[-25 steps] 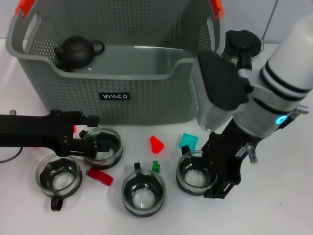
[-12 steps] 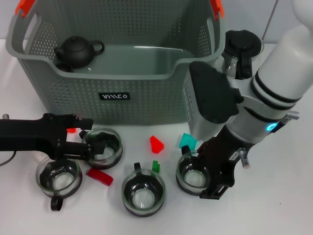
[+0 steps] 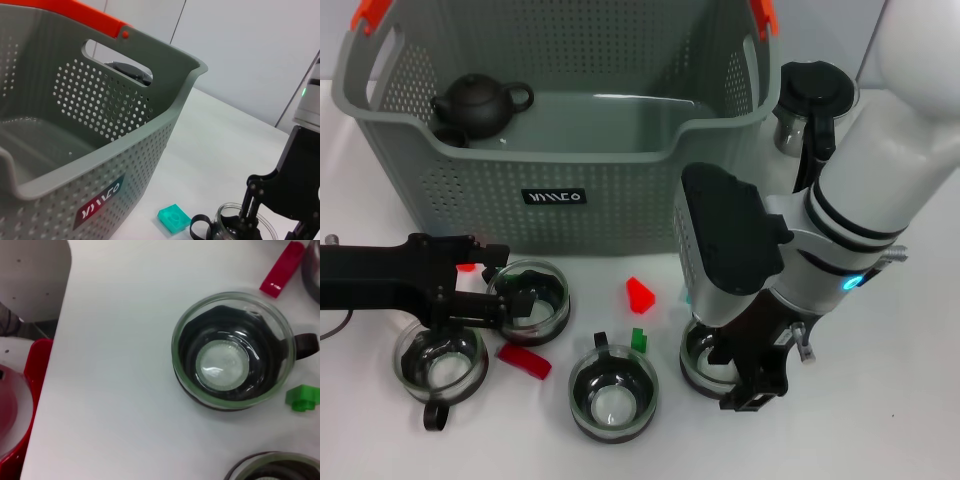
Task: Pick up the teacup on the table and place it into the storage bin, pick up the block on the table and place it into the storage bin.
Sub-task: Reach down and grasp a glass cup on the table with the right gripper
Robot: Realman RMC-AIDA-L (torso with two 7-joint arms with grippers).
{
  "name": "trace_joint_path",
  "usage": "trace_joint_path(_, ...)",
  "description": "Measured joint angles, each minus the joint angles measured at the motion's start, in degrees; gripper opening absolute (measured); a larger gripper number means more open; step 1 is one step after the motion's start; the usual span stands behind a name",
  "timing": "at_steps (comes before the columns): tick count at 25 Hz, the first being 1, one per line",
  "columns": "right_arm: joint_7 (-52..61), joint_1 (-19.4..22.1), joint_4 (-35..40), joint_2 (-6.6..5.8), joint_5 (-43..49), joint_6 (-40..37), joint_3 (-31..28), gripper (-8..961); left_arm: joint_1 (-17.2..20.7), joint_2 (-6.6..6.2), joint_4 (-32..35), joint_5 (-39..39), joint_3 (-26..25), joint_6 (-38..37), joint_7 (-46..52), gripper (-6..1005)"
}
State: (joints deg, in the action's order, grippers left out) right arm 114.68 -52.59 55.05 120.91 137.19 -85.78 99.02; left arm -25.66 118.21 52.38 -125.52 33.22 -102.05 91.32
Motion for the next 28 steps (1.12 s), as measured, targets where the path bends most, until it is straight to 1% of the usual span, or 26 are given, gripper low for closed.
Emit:
trace_joint_path(4,0.1,0.0,-0.1,0.02,0.0,0.5,0.5,525,0.0,0.0,0.0,0.0,0.0,0.0,0.0,874)
trace_joint_path(13,1.0,0.0,-0.8,0.03,0.1,2.7,3.3,515,0.0,0.0,-0.1,0.0,0.0,0.1,0.0,873)
trace_joint_path(23,1.1,0.0,-0.7,0.03,-0.1,2.1,3.6,516,0.0,0.0,-0.1,0.0,0.0,0.2,0.0,873)
trace_joint_path(28,1.2,0.0,-0.7,0.03,-0.1,1.5,3.6,351,-0.2,-0.03,0.0,-0.1,0.0,0.3,0.0,873)
